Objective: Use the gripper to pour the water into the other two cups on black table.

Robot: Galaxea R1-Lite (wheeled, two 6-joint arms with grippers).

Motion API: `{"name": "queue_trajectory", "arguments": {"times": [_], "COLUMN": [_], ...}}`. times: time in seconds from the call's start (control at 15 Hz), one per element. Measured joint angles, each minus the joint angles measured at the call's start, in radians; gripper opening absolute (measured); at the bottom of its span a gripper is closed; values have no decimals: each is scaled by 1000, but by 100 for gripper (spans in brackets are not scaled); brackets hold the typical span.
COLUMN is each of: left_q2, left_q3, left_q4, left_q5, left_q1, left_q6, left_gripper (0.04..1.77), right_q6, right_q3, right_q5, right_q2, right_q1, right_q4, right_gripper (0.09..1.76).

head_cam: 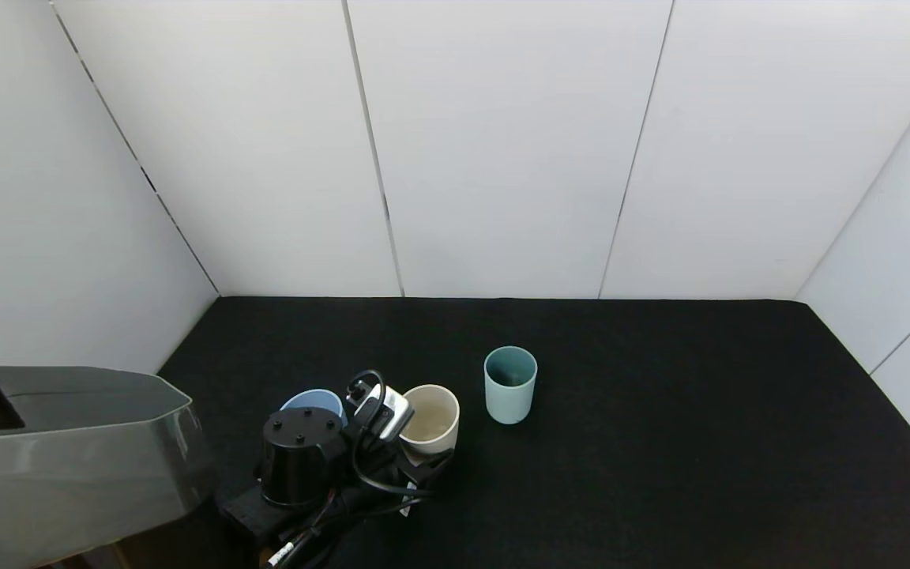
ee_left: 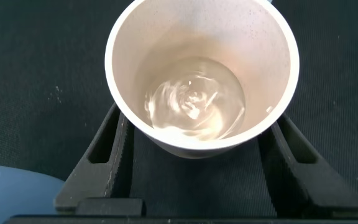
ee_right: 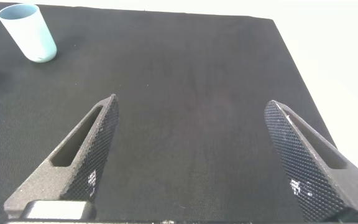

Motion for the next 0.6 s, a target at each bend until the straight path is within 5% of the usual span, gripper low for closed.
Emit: {"name": "queue_trajectory", "arguments": {"times": [0.6], "left_q2": [-185], "left_q3": [-357], "left_q4": [583], "left_q5": [4], "left_q1": [37], "left_q6": [125], "left_gripper": [119], "right_q6": [0], "right_q3": [0], "right_q5": [0], "right_q2": [0], "right_q1": [0], "right_q4": [1], "right_gripper": [171]}}
